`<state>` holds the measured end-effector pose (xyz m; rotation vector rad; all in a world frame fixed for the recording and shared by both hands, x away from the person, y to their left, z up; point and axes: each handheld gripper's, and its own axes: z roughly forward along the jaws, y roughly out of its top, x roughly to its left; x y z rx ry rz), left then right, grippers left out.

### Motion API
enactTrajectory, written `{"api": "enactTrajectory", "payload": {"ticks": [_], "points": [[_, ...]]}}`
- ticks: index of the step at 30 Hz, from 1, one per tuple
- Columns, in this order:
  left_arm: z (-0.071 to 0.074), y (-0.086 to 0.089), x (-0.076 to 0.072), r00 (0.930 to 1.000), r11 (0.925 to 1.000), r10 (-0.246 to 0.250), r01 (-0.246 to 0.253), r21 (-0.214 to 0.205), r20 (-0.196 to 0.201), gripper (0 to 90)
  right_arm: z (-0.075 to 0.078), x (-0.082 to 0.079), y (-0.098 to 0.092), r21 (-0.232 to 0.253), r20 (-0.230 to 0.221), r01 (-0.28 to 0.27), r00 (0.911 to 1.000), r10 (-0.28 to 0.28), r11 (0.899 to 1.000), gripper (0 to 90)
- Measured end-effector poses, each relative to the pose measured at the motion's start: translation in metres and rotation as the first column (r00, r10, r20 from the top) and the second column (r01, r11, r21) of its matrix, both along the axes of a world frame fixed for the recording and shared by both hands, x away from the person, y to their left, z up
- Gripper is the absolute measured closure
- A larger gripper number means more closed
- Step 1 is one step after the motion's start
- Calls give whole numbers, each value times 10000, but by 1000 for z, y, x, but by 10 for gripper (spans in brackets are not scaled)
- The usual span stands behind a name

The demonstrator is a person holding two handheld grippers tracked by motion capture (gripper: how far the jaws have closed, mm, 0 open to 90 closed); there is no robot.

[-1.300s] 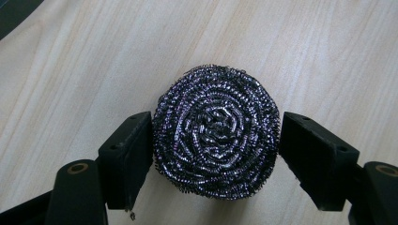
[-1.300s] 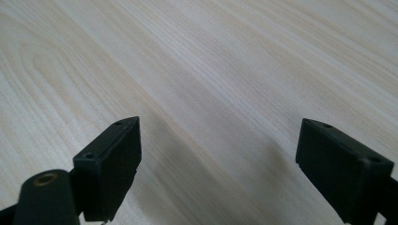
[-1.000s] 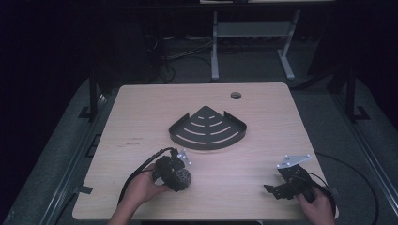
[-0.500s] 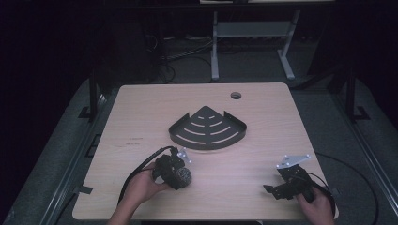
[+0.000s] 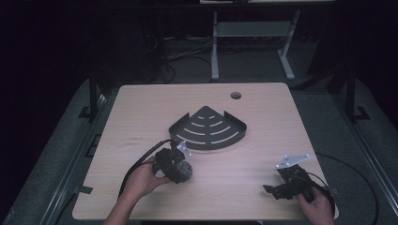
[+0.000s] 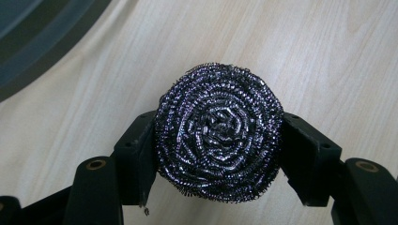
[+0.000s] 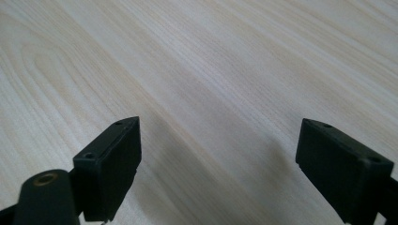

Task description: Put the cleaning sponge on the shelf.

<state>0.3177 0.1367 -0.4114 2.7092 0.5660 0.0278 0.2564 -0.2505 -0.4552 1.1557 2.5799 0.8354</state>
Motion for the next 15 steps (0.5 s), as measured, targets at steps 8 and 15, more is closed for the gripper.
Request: {"api": "enactTrajectory", "payload": {"ticks": [8, 15], "points": [[9, -4, 9, 10000, 10000, -47, 47, -26, -1, 342, -1, 0, 2, -2, -47, -42, 10000, 42, 10000, 144], [17, -9, 19, 10000, 10000, -66, 65, -55, -17, 342, -1, 0, 0, 6, -50, -30, 10000, 30, 10000, 143]]}}
